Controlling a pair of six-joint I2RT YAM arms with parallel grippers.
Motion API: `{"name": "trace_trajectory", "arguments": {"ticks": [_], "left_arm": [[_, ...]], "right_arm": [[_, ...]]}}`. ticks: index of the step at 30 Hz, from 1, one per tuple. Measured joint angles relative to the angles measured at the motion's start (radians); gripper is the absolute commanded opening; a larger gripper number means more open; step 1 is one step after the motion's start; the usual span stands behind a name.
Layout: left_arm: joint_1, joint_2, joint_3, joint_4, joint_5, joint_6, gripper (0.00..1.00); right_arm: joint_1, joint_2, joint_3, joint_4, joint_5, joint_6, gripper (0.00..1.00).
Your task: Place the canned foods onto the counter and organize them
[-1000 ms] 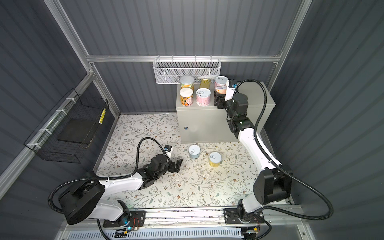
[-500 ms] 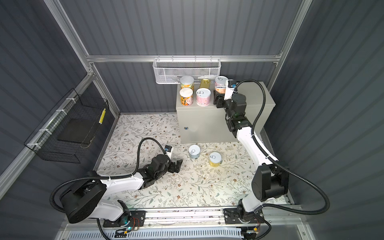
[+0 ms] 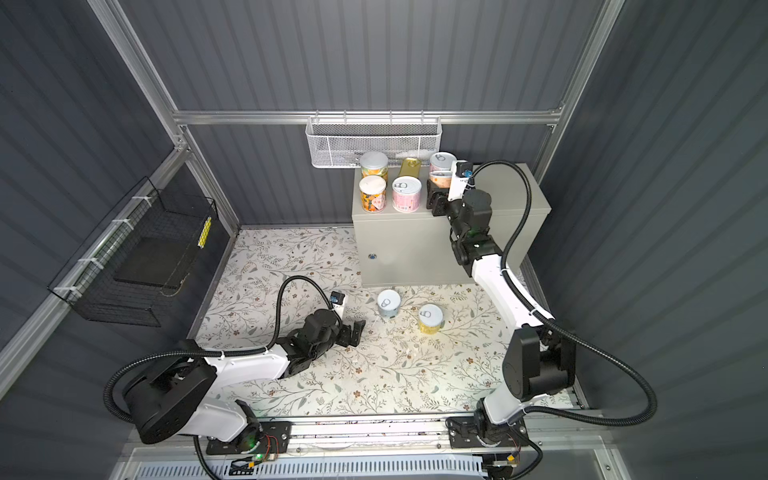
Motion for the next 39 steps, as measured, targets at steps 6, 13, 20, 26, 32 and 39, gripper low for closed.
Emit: {"name": "trace_trajectory", "arguments": {"ticks": [6,13,20,26,32,39], "left_arm": [[0.0,0.006,0.006,0.0,0.0,0.0,1.0],[0.0,0.011,0.01,0.0,0.0,0.0,1.0],[0.0,0.011,0.011,-0.001,0.0,0.0,1.0],[0.0,0.018,0.024,-0.016,-0.009,0.009,1.0],[0.0,0.044,0.043,-0.018,-0.01,0.035,1.0],[0.0,0.041,0.043,-0.021,0.002,0.076,1.0]], "right_arm": [[0.0,-0.002,-0.006,-0.001,-0.012,-0.002,0.99],[0.001,-0.05,-0.061,0.005,-0.018,-0.013,0.99],[0.001,-0.189,-0.217,-0.013,0.006,-0.017,0.99],[0.001,-0.312,-0.33,-0.059,0.056,-0.031,0.99],[0.001,-0.457,-0.443,-0.103,0.097,-0.041,0.99],[0.001,-0.689,-0.56,-0.177,0.086,-0.013,0.99]]}}
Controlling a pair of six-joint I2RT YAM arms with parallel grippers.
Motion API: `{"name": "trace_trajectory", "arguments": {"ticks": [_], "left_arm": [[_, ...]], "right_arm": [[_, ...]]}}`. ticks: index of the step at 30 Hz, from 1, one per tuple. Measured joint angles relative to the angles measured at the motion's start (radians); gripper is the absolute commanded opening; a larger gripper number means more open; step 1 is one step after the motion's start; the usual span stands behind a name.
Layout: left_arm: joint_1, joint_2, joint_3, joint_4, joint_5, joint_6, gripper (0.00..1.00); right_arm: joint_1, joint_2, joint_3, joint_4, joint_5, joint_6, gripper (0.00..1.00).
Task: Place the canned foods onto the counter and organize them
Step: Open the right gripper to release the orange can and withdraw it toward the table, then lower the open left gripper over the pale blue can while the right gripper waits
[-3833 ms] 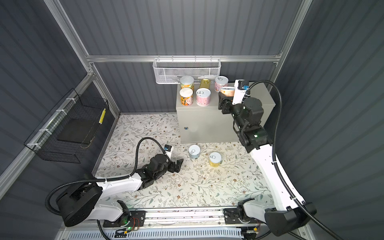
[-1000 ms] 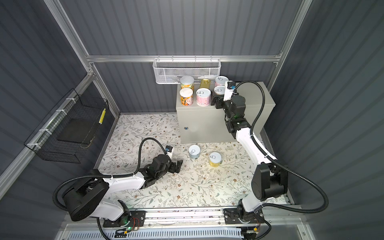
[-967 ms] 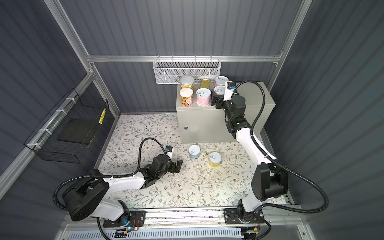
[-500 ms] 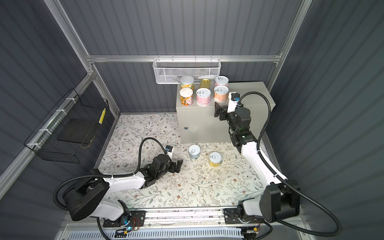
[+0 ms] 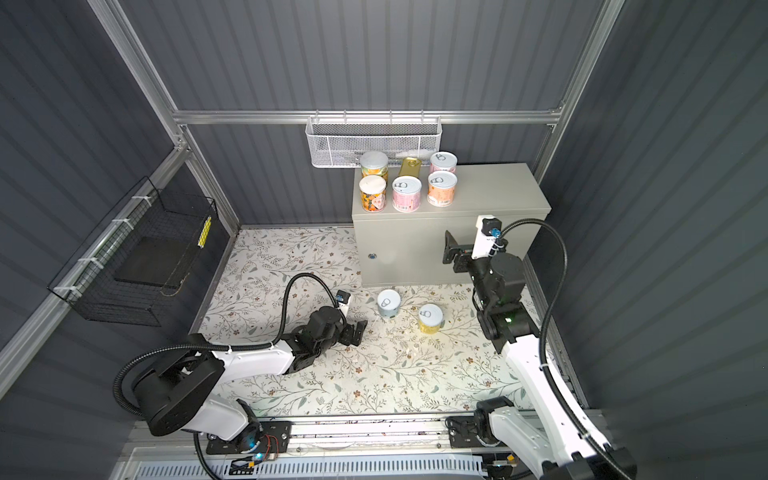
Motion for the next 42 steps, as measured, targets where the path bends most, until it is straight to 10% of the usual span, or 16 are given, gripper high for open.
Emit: {"name": "trace_trajectory", "arguments": {"ticks": [22,42], "left_arm": [[0.0,-0.061,-0.006,0.003,-0.026,0.071,1.0],[-0.001,0.003,0.478,-0.569,0.24,-0.115,1.0]], "right_arm": [[-0.001,-0.22,-0.032,-0.591,-0.171,0.219,0.99],[-0.001,-0.314,-0.114,-0.843,-0.268,0.414,0.99]]}}
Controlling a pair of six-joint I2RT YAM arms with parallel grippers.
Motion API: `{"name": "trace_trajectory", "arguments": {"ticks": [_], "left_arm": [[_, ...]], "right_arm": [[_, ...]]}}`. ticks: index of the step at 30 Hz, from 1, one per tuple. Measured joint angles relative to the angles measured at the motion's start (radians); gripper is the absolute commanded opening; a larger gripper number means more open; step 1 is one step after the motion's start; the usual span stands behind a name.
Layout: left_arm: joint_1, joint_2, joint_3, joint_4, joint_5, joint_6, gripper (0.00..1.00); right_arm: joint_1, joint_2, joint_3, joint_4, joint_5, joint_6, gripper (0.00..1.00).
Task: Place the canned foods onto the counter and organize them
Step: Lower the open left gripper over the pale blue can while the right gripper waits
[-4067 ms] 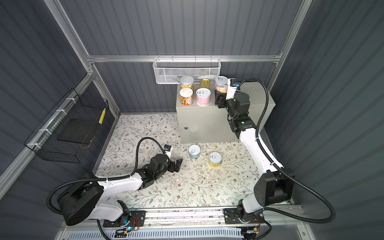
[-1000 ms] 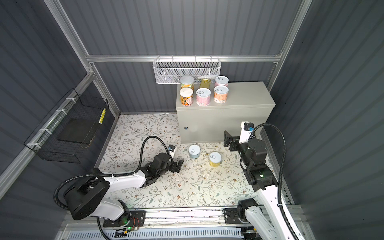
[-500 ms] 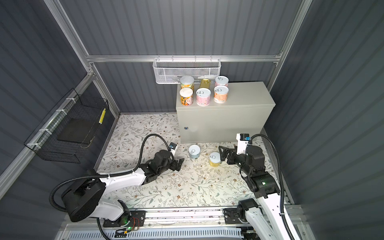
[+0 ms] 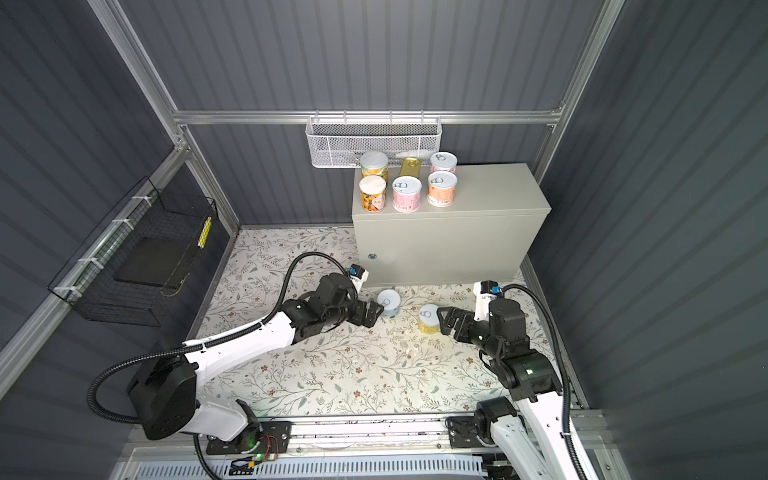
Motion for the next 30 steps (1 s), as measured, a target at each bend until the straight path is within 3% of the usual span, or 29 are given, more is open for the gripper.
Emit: {"name": "trace_trajectory", "arguments": {"ticks": [11,17,30], "left_arm": [[-0.024,0.171,0.153,-0.122,0.022,-0.052,1.0],[-0.048,0.281,0.24,-0.149,0.018,-0.06,1.0],[-0.053,0.388,0.402,-0.231,-0.102,-0.058,1.0]], "right_arm": [[0.0,-0.179,-0.023,-0.022,0.035,-0.032,0.99],[0.0,-0.18,-0.017,-0.073,0.04,-0.081,0.99],[0.0,-0.211,-0.016,-0.122,0.051,-0.085,0.99]]}}
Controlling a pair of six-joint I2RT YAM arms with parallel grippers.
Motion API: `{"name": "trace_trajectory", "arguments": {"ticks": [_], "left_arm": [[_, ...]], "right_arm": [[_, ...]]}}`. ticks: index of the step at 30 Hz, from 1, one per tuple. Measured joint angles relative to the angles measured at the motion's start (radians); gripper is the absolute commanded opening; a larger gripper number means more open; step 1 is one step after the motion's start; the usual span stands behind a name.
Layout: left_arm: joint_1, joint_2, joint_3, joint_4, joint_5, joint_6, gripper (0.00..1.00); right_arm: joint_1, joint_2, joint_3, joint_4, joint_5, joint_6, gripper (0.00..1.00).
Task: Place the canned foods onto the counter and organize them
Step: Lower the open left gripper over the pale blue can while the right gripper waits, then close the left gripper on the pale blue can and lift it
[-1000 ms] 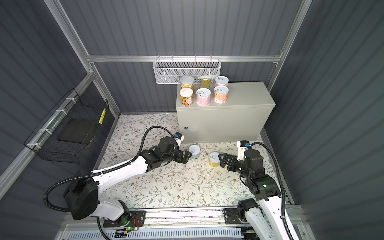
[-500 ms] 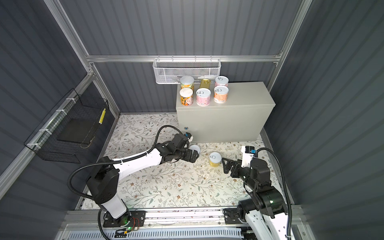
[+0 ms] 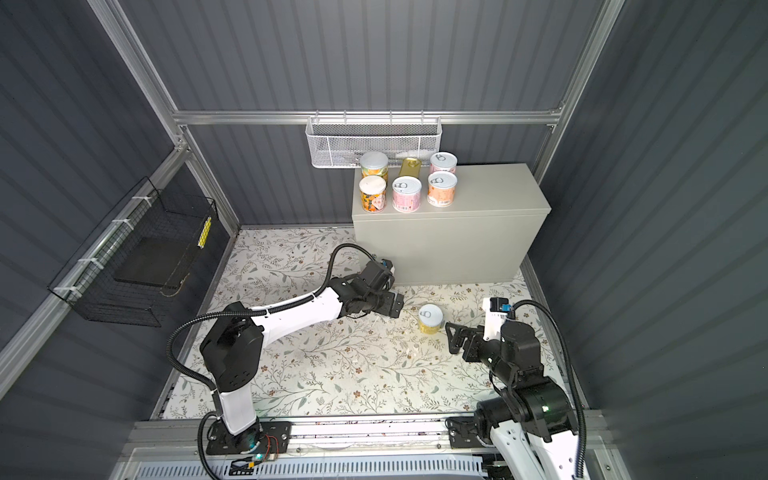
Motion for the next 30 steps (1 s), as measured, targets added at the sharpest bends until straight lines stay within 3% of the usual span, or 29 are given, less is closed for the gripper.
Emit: {"name": "trace_trajectory", "arguments": {"ticks": [25,30], "left_arm": [[0.01,0.102,0.055,-0.01,-0.042,0.011,1.0],[0.013,0.126,0.093,-0.019,-0.041,0.037,0.93]], "right_arm": [[0.0,0.013,-0.001,-0.006,0.019,0.018,0.99],[0.0,0.016,-0.001,-0.006,0.03,0.019,0.99]]}}
